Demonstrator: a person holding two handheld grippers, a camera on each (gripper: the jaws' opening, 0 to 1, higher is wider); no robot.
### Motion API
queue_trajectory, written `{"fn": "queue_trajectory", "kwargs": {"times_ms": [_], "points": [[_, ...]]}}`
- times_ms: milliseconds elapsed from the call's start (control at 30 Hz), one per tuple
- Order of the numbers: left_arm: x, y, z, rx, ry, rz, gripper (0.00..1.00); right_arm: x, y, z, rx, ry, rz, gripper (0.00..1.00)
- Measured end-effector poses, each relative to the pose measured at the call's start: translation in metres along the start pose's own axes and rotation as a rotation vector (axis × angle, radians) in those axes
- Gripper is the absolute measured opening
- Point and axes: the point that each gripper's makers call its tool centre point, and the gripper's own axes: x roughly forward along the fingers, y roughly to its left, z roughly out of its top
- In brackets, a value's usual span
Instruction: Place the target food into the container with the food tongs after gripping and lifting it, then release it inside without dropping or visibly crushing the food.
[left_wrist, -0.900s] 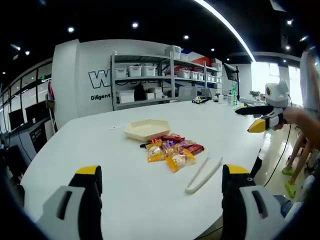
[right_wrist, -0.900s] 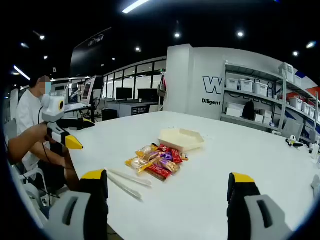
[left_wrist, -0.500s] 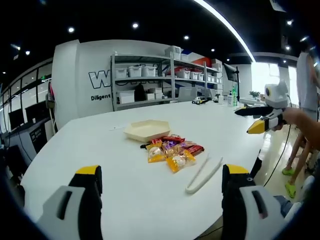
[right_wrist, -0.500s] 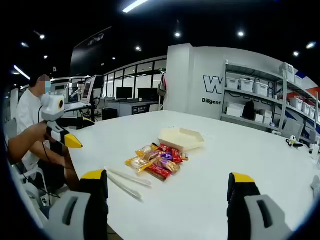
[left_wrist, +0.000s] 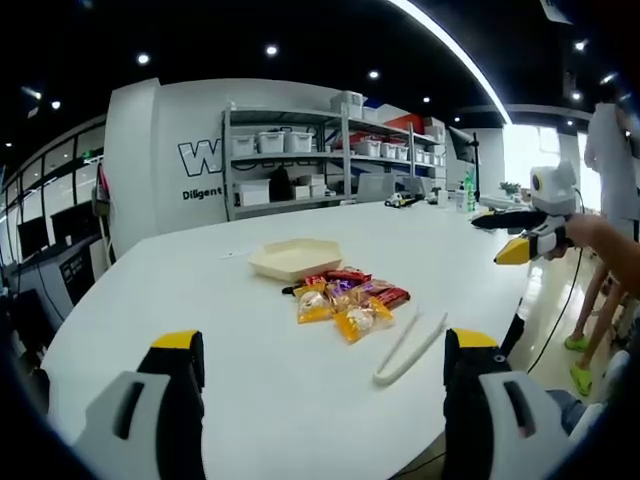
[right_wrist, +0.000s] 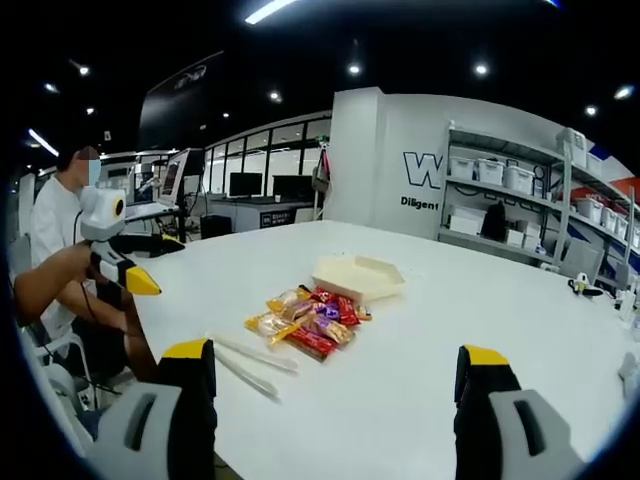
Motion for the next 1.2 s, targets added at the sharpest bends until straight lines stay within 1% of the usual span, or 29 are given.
{"fn": "queue_trajectory", "kwargs": {"times_ms": [133,300,433,767,967,1200], "points": [[0.0012,0.0002,-0.0007,0.006,0.000,0.002,0.99,-0.0001,0.0001,-0.0011,0.001,0.008,0.003,1.00],[0.0033,0.0003,-0.0056,0.002,0.019,-0.001,0.99,-0.0001,-0.0005,-0.0023,0.004,0.011,0.003,1.00],[0.0043,0.0009,-0.0064,0.009,0.023,0.001,0.99,0.0008,-0.0009,-0.0049,0.006,0.018,0.003,1.00],[0.0037,0.0021,-0.0070,0.009,0.025,-0.001,0.99,0.0026,0.0004,-0.0050,0.015,0.013,0.008,0.99],[0.0030,0.0025,-0.0068,0.005,0.021,-0.002,0.99,0.0034,0.0015,-0.0061,0.007,0.025,0.010,0.99],[0.0047,-0.0002,-0.0061,0.004,0.020,-0.008,0.99,0.0078,-0.0026,-0.0097,0.000,0.032,0.012,0.98]]}}
